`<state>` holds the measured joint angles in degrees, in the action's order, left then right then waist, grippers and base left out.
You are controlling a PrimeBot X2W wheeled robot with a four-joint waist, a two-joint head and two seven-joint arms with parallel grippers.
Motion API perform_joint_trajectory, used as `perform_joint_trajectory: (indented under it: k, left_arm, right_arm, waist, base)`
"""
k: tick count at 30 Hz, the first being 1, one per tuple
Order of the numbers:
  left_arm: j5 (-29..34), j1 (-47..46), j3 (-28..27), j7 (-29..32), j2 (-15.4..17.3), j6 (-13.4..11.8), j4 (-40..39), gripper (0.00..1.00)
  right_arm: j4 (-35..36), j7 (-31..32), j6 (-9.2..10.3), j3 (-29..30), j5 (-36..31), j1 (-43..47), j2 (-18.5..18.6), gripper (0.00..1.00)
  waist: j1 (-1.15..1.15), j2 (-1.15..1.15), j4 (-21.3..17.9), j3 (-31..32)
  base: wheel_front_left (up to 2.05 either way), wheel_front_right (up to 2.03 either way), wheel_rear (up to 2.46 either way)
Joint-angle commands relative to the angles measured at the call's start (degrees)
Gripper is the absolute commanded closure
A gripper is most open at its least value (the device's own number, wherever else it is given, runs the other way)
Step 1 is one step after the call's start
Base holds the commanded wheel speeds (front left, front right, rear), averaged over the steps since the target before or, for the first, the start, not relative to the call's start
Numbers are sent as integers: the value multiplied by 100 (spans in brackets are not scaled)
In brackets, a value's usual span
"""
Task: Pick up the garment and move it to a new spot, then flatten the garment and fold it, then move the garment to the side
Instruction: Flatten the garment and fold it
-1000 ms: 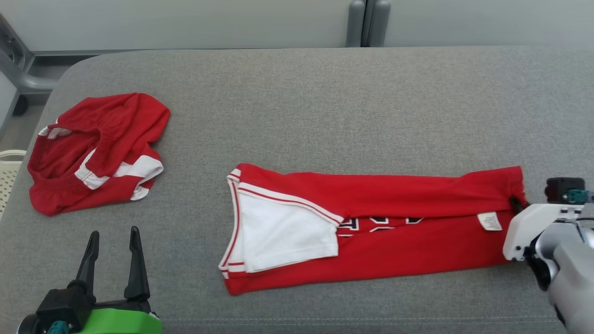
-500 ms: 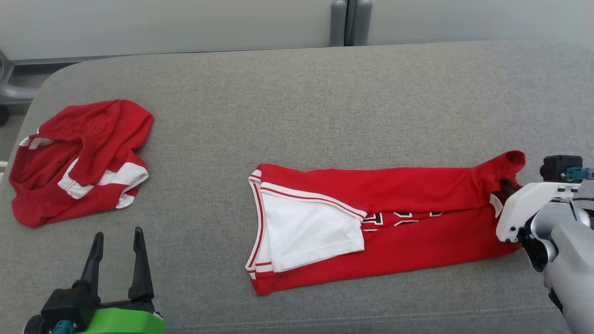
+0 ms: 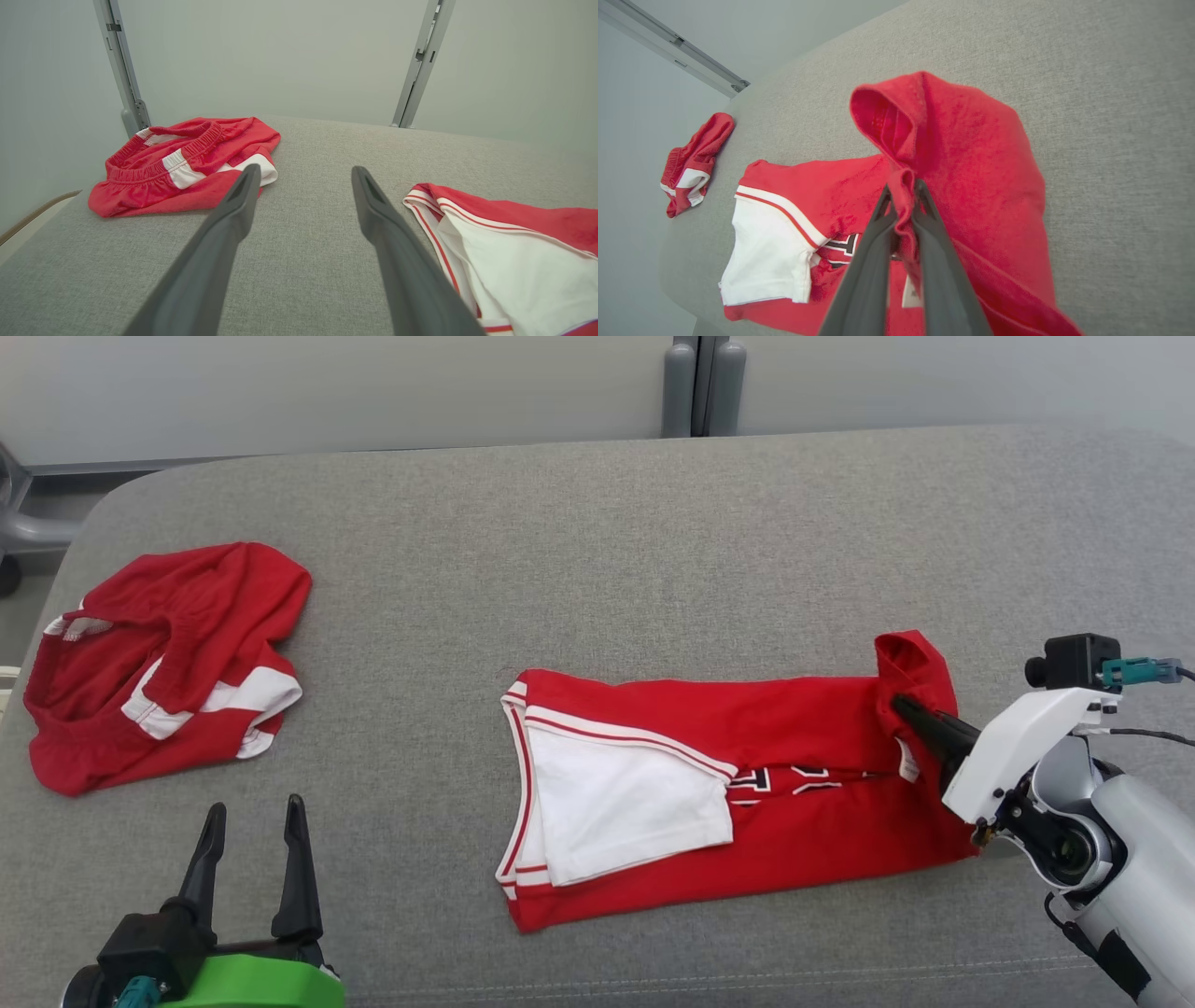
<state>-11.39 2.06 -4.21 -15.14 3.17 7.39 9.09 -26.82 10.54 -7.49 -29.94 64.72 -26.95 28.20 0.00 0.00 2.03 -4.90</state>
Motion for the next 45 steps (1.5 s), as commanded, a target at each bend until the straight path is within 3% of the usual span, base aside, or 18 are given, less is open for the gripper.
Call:
perform_joint_trajectory:
  k: [1,7,13,20,29,45]
  left_arm:
    - [-27,-80,-6,0,13,13,-5,0]
    - [-37,-104,14,0,3,13,-17,0]
    - [-45,-156,38,0,-6,13,7,0]
    - [-30,-235,149,0,-14,13,35,0]
    - [-80,-326,284,0,-22,13,97,0]
    - [-154,-441,475,0,-25,13,191,0]
  right_arm:
    - [212,50,1,-64,186,99,59,100]
    - [645,153,1,-222,655,81,-35,100]
    - [912,203,0,-459,1033,-100,-368,100]
    - [750,78,0,-810,1084,-331,-772,100]
    - [-51,-305,0,-1173,970,-702,-1408,100]
    - [-1465,-877,0,-1513,918,-1156,-2107,100]
  waist:
    - [0,0,30,9]
    - [0,0,116,4]
    - [0,0,236,-12]
    - [0,0,455,-38]
    - [0,0,718,-68]
    - [0,0,1051,-119]
  base:
    - [0,0,0]
    - [0,0,0]
    - [0,0,0]
    - [0,0,0]
    - [0,0,0]
    - [0,0,0]
